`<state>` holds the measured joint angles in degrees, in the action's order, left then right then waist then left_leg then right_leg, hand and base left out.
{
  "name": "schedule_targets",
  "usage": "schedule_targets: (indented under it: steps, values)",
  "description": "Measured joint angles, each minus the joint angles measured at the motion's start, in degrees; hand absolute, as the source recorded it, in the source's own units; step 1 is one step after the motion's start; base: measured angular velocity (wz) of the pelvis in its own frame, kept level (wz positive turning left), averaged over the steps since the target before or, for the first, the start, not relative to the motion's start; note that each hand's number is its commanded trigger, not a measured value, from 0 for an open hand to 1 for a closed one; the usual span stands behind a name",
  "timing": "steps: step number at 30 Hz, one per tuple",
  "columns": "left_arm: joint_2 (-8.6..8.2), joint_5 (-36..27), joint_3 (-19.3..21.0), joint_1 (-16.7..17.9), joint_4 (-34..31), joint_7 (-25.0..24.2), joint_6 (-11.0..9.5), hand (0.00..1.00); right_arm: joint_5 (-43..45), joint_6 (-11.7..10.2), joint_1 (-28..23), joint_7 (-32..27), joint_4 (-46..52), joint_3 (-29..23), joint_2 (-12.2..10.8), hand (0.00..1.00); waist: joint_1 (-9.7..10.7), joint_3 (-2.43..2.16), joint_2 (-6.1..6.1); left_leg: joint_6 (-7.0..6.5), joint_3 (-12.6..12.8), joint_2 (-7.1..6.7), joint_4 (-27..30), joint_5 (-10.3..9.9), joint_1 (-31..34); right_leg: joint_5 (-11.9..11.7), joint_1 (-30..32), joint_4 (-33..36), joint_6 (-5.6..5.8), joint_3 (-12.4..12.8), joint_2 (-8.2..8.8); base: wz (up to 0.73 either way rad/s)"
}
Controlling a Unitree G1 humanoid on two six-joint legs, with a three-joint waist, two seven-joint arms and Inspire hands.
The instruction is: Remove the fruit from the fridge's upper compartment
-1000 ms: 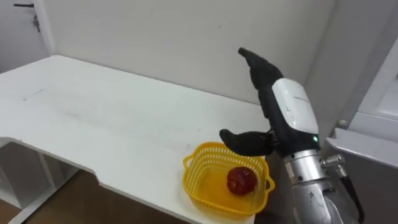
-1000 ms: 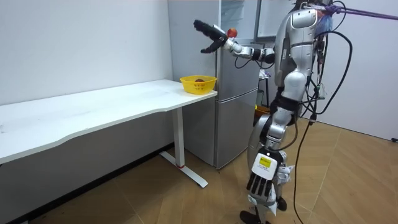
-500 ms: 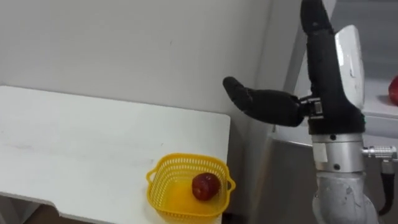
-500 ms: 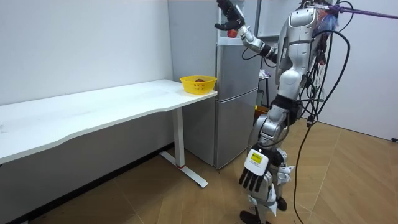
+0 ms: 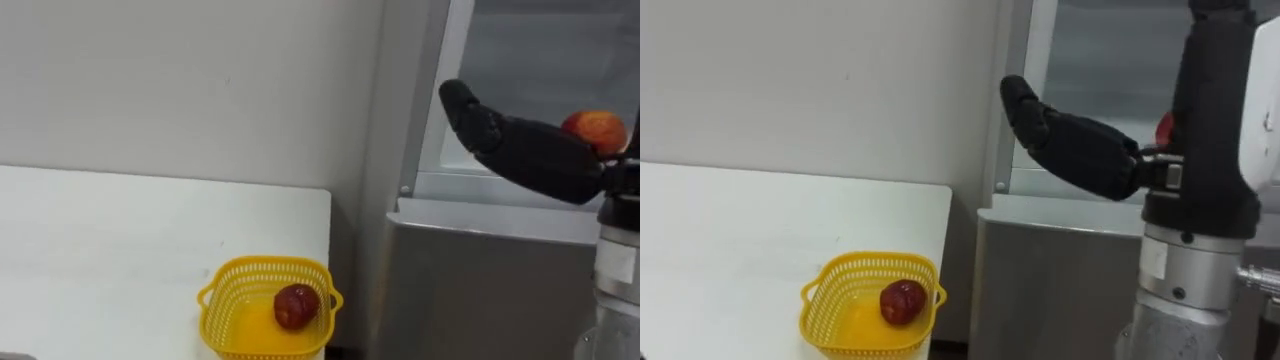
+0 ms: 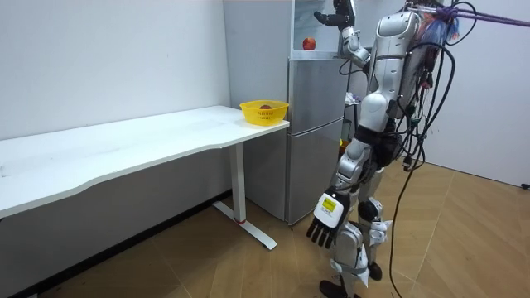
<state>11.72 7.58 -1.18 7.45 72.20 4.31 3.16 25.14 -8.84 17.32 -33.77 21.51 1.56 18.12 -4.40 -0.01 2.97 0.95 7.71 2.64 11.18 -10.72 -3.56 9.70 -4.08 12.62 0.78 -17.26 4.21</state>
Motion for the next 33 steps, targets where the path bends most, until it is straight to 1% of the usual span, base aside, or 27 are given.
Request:
schedule_targets:
  steps: [3,6,9,11,12,16,20,22,24,26,27,28,30,32,33]
  values:
    - [-0.04,0.04,-0.05,0.37,-0.10,0.00,0.00,0.00,0.22,-0.05,-0.51,-0.64,0.00,-1.60,0.00,0.00,1.27,-0.01,0.08,-0.03,0.00,0.00,0.17,-0.05,0.34,0.00,0.15,-0.15,0.00,0.02,0.00,0.00]
    - [-0.02,0.04,-0.04,0.47,-0.10,0.06,0.03,0.00,0.33,-0.06,-0.67,-2.79,-0.01,-3.49,-0.01,0.00,1.93,-0.03,0.02,-0.03,0.03,0.02,0.18,-0.04,0.39,-0.14,-0.01,-0.90,0.00,0.17,-0.20,0.00]
    - [-0.02,0.03,-0.03,0.60,-0.38,0.08,0.01,0.00,-0.29,-0.75,-1.27,-3.77,-0.11,-5.40,0.19,0.00,2.67,-0.05,0.09,-0.02,0.02,0.02,0.38,-0.03,0.38,-0.17,0.01,-1.00,0.01,0.16,-0.24,0.00]
    - [-0.03,0.06,-0.03,0.62,-0.66,0.06,-0.06,0.00,-0.85,-1.19,-1.99,-4.46,-0.31,-6.61,0.31,0.00,2.75,-0.10,0.15,-0.02,0.03,0.01,0.23,-0.03,0.37,-0.17,0.00,-0.99,0.01,0.15,-0.23,0.00]
    - [-0.03,0.04,-0.03,0.57,-0.74,0.05,-0.10,0.00,-2.23,-1.20,-2.02,-4.66,-0.85,-7.17,0.32,0.00,2.81,-0.18,0.27,-0.02,0.03,0.01,0.09,-0.03,0.30,-0.17,0.00,-0.99,0.01,0.15,-0.23,0.00]
    - [-0.01,0.07,0.05,0.56,-0.93,-0.12,-0.12,0.00,-7.90,-1.04,-2.04,-4.67,-4.49,-8.11,0.66,0.00,2.94,-0.24,0.43,-0.02,0.01,0.00,-0.38,-0.03,0.06,-0.17,-0.03,-1.01,0.02,0.08,-0.22,0.00]
    - [-0.01,0.49,0.79,0.64,-1.47,-1.37,-0.26,0.00,-10.54,0.02,-2.04,-3.91,-7.11,-9.63,1.05,0.00,2.87,-0.16,0.53,-0.02,0.01,-0.02,-0.39,-0.03,0.50,-0.16,0.18,-1.44,0.03,-0.05,-0.21,0.00]
    - [0.01,0.84,1.13,0.86,-1.55,-2.18,-0.17,0.00,-11.24,0.20,-2.03,-3.60,-8.27,-9.85,2.35,0.00,2.79,-0.15,0.60,-0.01,-0.02,-0.03,-0.27,-0.03,0.97,-0.20,0.28,-1.89,0.08,-0.18,-0.25,0.04]
    - [0.00,1.15,1.48,0.75,-1.56,-2.76,0.11,0.00,-11.34,0.24,-2.01,-3.48,-9.81,-9.90,3.06,0.00,2.72,-0.15,0.69,-0.01,-0.03,-0.04,-0.27,-0.04,1.03,-0.20,0.33,-1.92,0.09,-0.22,-0.24,0.04]
    - [0.07,1.17,2.86,0.47,-1.56,-3.03,0.15,0.00,-11.31,0.29,-1.84,-3.46,-12.07,-10.27,3.44,0.00,2.50,-0.08,0.94,-0.01,-0.38,-0.08,-0.28,-0.04,1.23,-0.15,0.30,-1.94,0.17,-0.44,-0.23,0.08]
    - [0.32,1.18,3.15,0.37,-1.56,-3.44,0.16,0.00,-11.17,0.76,-1.49,-3.46,-14.10,-10.24,4.32,0.00,2.42,0.03,1.15,-0.01,-0.48,-0.11,-0.27,-0.04,1.36,-0.14,0.33,-1.96,0.19,-0.39,-0.23,0.06]
    - [0.45,1.20,3.16,0.31,-1.59,-3.51,0.17,0.00,-11.16,1.13,-1.34,-3.37,-15.13,-10.22,4.73,0.00,2.27,0.07,1.21,-0.01,-0.48,-0.11,-0.29,-0.04,1.39,-0.13,0.40,-1.96,0.19,-0.39,-0.23,0.00]
    - [0.78,1.93,3.26,0.16,-2.43,-3.52,0.25,0.00,-11.16,2.95,-0.89,-2.64,-18.04,-10.21,6.12,0.00,2.25,-0.15,1.63,-0.01,-0.47,-0.15,-0.35,-0.03,1.98,-0.13,1.12,-1.83,0.19,-0.26,-0.21,0.00]
    - [1.00,2.11,3.26,0.35,-3.06,-3.44,0.27,0.00,-11.15,3.80,-0.11,-1.62,-19.54,-10.19,7.42,0.00,2.35,0.00,1.86,-0.02,-0.45,-0.15,-0.25,-0.01,1.99,-0.14,1.30,-1.77,0.19,-0.34,-0.18,0.00]
    - [1.08,2.11,3.25,0.39,-3.07,-3.36,0.27,0.00,-11.15,4.06,0.36,-1.00,-20.16,-10.15,8.15,0.00,2.27,0.00,2.07,-0.02,-0.44,-0.16,-0.26,0.00,2.03,-0.14,1.23,-1.74,0.19,-0.51,-0.16,0.00]
